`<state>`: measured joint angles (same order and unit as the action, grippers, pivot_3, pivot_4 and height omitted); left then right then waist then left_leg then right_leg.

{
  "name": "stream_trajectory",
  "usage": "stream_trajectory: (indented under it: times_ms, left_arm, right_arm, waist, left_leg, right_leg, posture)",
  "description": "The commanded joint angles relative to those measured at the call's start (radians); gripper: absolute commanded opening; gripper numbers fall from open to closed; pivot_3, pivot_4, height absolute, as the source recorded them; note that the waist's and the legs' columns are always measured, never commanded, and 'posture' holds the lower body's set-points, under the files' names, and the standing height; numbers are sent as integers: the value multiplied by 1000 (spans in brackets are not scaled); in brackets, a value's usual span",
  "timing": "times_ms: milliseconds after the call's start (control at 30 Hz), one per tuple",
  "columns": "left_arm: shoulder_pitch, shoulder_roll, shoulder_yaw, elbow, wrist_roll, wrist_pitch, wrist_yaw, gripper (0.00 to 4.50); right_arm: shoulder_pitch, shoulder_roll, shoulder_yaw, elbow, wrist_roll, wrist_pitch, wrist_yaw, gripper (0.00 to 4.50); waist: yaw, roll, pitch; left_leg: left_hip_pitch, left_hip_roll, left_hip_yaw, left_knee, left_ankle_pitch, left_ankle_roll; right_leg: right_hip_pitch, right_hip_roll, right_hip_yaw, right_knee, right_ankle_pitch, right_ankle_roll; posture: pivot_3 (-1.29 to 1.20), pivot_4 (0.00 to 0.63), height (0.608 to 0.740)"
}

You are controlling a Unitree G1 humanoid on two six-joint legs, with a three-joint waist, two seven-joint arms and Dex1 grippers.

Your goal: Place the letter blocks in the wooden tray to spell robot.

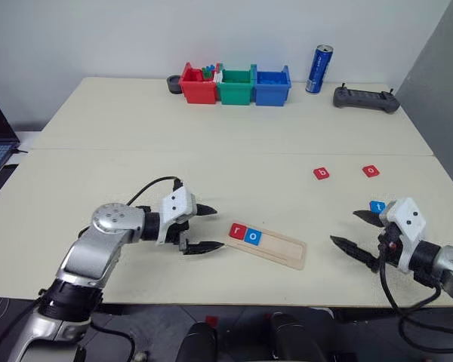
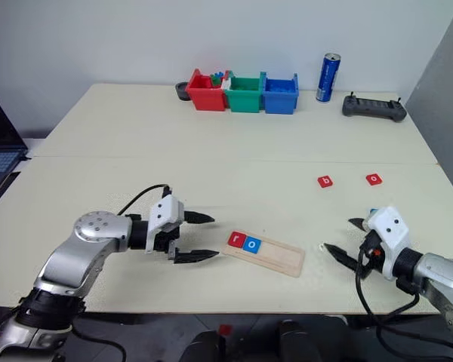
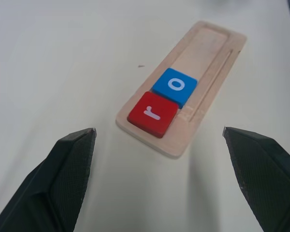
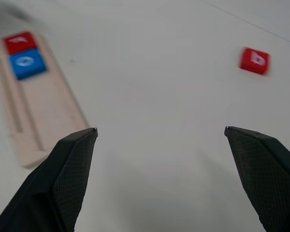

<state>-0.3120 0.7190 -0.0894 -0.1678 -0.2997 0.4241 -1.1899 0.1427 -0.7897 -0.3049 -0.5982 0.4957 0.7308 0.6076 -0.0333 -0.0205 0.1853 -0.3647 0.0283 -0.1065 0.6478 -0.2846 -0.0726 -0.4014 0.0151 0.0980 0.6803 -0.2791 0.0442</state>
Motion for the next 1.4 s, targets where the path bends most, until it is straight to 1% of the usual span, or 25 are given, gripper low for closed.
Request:
stream_trajectory:
  times_ms: [33,200,300,567,733,900,1267,1400]
  left_arm:
    - [10,19,68,-74,-93,45,-6,4447]
    - [27,30,98,-104,-133,43,3,4447]
    - [38,34,110,-118,-144,34,14,4447]
    - [37,30,98,-156,-145,39,48,4447]
    - [21,29,85,-189,-157,68,65,4447]
    - [3,31,72,-183,-158,70,63,4447]
    - [2,31,59,-129,-144,20,40,4447]
    - [4,27,58,-115,-140,3,40,4447]
  right_arm:
    - [-58,4,-43,-1,-15,52,-78,4500]
    - [-130,-14,-51,42,-41,125,-138,4500]
    - [-164,-22,-48,64,-52,140,-145,4500]
    - [-239,-17,-81,149,-61,218,-192,4500]
    - [-255,-14,-106,156,-57,300,-227,4500]
    - [-258,-13,-111,146,-57,323,-235,4500]
    - [-239,-18,-113,117,-61,321,-234,4500]
    - [-250,-8,-112,126,-75,283,-242,4500]
  waist:
    - [0,0,0]
    - [-1,0,0]
    - [-1,0,0]
    - [0,0,0]
    - [0,0,0]
    - [-2,0,0]
    - [-2,0,0]
    - [-2,0,0]
  left_leg:
    - [0,0,0,0,0,0]
    - [0,0,0,-1,0,0]
    - [-1,0,1,-1,0,0]
    - [-1,0,1,-1,0,0]
    - [-1,0,1,-1,0,0]
    - [-1,0,1,-1,0,0]
    - [-1,0,1,-1,0,0]
    - [-1,0,1,-1,0,0]
  right_leg:
    - [0,0,0,0,0,0]
    - [-1,0,0,0,0,-1]
    - [-2,0,0,0,1,-2]
    - [-2,0,0,0,2,-3]
    - [-2,0,0,0,2,-3]
    - [-2,0,1,0,2,-3]
    - [-2,0,1,0,2,-3]
    - [-2,0,1,0,2,-3]
  posture:
    - [0,150,740]
    - [0,150,740]
    - [0,150,740]
    - [0,150,740]
    - [0,150,740]
    - [0,150,740]
    - [0,150,740]
    - [0,150,740]
